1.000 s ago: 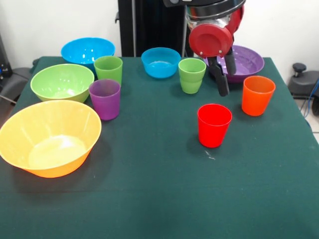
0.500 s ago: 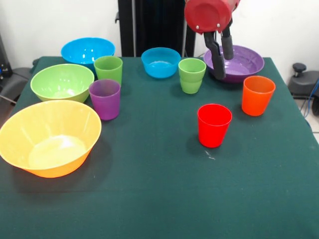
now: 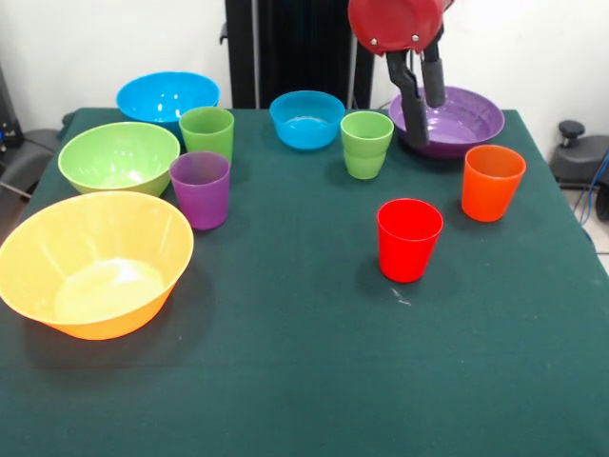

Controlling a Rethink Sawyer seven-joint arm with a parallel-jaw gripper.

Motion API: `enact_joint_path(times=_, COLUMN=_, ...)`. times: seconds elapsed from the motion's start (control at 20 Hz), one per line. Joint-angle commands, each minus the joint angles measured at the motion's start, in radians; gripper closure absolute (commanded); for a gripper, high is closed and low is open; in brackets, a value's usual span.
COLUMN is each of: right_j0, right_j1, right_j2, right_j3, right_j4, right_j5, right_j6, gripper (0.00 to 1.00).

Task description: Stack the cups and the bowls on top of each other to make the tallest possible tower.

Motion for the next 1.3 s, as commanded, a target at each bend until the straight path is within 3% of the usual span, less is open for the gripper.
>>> enact_joint_path(times=0.05, right_j0=0.104, right_j1=0.187, right_j2=-0.042, right_j3=-0.408, right_j4=-0.111, right_j5=0.298, right_j6=-0.367, gripper=0.0)
enact_joint_path(times=0.3, right_j0=0.2, right_j1=0.344, right_j2=0.027, right_j3=-0.781, right_j4=-0.23, right_j5=0.511, right_j6=-0.557, gripper=0.0)
enact_joint_path(times=0.55, right_j0=0.233, right_j1=0.403, right_j2=0.129, right_j3=-0.945, right_j4=-0.349, right_j5=0.601, right_j6=-0.659, gripper=0.0)
enact_joint_path(times=0.75, right_j0=0.237, right_j1=0.419, right_j2=0.2, right_j3=-0.997, right_j4=-0.427, right_j5=0.638, right_j6=-0.699, gripper=0.0)
enact_joint_path(times=1.0, right_j0=0.232, right_j1=0.422, right_j2=0.249, right_j3=-1.01, right_j4=-0.478, right_j5=0.652, right_j6=-0.711, gripper=0.0)
enact_joint_path(times=1.3, right_j0=0.219, right_j1=0.403, right_j2=0.227, right_j3=-0.962, right_j4=-0.456, right_j5=0.645, right_j6=-0.673, gripper=0.0)
